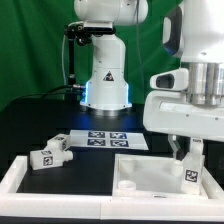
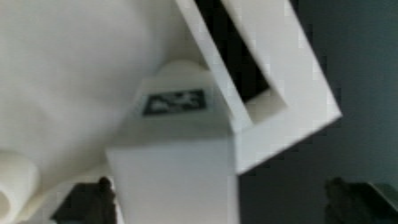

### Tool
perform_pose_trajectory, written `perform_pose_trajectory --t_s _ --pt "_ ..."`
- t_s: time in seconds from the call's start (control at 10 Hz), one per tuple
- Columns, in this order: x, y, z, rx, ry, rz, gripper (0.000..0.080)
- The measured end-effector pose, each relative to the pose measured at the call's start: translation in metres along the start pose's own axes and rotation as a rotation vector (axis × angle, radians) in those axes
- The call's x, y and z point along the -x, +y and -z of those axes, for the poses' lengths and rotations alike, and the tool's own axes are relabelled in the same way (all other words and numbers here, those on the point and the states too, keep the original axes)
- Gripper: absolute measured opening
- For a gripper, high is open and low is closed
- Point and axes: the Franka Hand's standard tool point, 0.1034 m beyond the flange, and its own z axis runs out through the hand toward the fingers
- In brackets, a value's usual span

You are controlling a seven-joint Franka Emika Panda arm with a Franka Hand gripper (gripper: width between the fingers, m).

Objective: Assemble one leg

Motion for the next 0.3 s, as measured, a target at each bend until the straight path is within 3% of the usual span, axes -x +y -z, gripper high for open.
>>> perform_pose_trajectory --t_s 0.3 --pt "-0.0028 0.0002 0.0043 0.001 0.001 -0.010 0.0649"
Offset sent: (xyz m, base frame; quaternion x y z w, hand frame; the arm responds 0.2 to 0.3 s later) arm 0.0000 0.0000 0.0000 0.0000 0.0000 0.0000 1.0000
